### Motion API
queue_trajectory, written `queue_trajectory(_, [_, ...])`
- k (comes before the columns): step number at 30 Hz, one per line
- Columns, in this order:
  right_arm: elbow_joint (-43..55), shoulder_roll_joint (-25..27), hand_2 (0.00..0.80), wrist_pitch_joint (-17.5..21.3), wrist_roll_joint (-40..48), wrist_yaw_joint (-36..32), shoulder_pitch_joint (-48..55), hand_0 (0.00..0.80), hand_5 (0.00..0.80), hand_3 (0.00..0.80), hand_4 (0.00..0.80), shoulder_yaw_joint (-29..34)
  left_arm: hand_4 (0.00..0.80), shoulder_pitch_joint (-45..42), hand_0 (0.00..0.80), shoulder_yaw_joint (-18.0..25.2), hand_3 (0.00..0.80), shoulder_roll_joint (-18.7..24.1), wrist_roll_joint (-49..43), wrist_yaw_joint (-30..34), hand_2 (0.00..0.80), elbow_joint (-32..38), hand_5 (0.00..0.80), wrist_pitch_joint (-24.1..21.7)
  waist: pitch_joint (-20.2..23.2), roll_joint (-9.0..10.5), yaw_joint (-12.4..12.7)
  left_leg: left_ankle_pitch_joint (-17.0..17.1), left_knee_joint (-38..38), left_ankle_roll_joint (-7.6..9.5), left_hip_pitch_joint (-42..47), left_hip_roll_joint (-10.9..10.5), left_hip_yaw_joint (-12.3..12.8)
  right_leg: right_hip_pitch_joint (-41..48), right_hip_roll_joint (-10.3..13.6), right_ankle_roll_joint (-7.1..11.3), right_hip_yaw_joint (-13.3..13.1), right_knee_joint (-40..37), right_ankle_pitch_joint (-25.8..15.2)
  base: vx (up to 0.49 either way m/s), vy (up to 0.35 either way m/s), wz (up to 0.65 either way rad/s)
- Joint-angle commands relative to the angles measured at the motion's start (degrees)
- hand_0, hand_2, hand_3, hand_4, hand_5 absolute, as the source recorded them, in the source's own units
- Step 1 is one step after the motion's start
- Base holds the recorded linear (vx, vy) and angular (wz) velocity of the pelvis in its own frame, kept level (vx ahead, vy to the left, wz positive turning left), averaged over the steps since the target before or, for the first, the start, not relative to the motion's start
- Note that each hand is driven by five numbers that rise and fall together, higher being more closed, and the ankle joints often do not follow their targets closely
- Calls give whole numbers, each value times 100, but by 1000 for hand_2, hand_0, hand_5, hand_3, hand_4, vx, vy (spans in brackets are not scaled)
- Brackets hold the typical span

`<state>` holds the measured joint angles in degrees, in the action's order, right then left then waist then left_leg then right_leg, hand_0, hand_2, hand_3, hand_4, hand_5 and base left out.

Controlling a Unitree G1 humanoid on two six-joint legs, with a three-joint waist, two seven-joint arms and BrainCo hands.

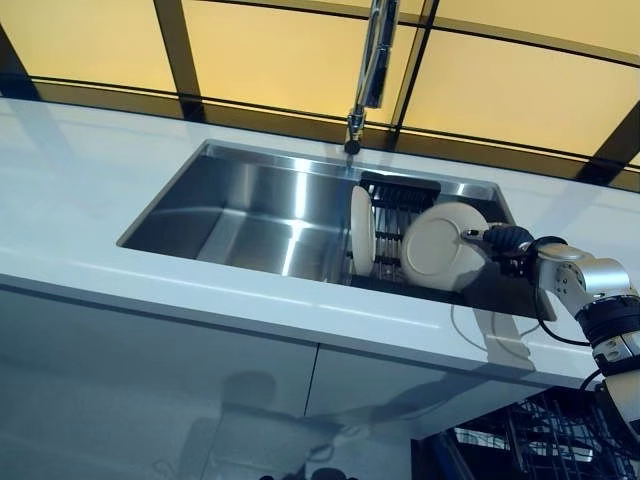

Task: Take plates into dishwasher

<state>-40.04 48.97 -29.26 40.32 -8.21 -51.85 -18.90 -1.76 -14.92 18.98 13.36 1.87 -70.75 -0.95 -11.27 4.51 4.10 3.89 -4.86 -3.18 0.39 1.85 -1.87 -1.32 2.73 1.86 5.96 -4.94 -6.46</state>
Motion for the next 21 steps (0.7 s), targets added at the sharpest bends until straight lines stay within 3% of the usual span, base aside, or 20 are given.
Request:
queue_trajectory(1, [-260, 72, 800, 457, -249, 65, -761, 800, 800, 800, 800, -335, 0, 97, 0, -184, 0, 102, 258, -111, 0, -122, 0, -92, 111, 142, 120, -319, -14, 95, 169, -140, 132, 124, 316, 528, 91, -6, -54, 6, 6, 3])
queue_trajectory(7, [-391, 84, 800, 725, -511, 447, -875, 800, 800, 800, 800, -354, 0, 87, 0, -251, 0, 87, 284, -144, 0, -76, 0, -91, 111, 128, 169, -322, -14, 92, 179, -137, 113, 148, 333, 544, 119, -6, -55, -6, 4, 4])
queue_trajectory(21, [-28, 454, 800, 939, -301, 965, -1210, 800, 800, 800, 800, -489, 0, 38, 0, -264, 0, 90, 196, -176, 0, -84, 0, -41, 303, 209, 84, -369, -14, 86, 309, -140, 161, 237, 284, 550, 51, -6, -43, -1, 2, 0])
